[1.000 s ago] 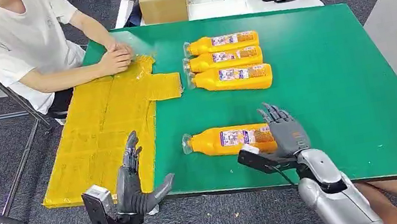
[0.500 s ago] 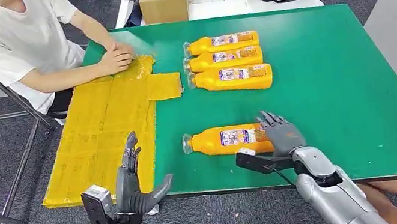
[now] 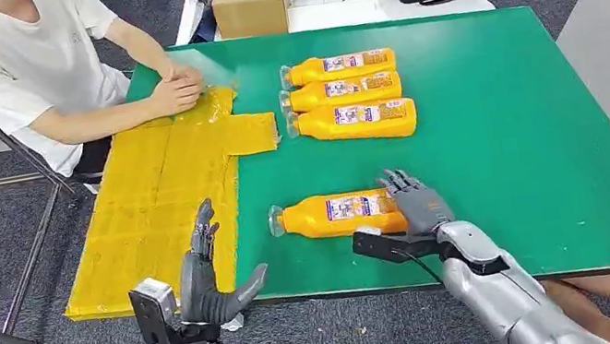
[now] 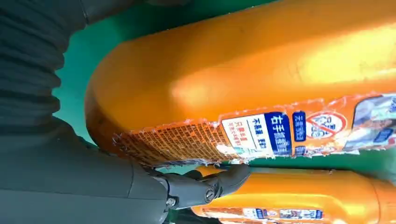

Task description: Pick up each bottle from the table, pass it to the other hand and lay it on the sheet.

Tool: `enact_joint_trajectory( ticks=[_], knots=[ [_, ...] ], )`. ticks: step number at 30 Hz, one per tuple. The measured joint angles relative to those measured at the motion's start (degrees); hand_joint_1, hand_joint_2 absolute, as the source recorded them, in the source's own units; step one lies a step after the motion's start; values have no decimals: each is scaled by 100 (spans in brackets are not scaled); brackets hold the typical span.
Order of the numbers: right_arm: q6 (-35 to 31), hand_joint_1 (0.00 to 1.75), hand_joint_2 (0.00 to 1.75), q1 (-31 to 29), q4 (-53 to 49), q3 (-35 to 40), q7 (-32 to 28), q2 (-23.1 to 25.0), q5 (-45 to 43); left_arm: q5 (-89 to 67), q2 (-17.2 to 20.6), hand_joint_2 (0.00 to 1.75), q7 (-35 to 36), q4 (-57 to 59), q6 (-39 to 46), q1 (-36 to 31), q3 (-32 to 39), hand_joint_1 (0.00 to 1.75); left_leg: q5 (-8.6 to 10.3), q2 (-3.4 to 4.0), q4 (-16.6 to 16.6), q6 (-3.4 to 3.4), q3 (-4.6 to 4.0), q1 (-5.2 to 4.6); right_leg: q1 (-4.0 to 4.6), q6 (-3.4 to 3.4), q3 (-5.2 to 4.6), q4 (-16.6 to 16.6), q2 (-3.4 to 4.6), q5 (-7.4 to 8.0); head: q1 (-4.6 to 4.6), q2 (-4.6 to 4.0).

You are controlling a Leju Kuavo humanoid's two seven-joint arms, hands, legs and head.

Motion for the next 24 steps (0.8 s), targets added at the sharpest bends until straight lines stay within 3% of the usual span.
enact_joint_trajectory(
  ticks=[24],
  knots=[
    [83,175,175,-473,752,192,-17,96,-52,7,55,175,0,81,11,-50,-7,0,-1,-1,0,0,39,0,-1,0,40,-1,0,0,0,0]
  ],
)
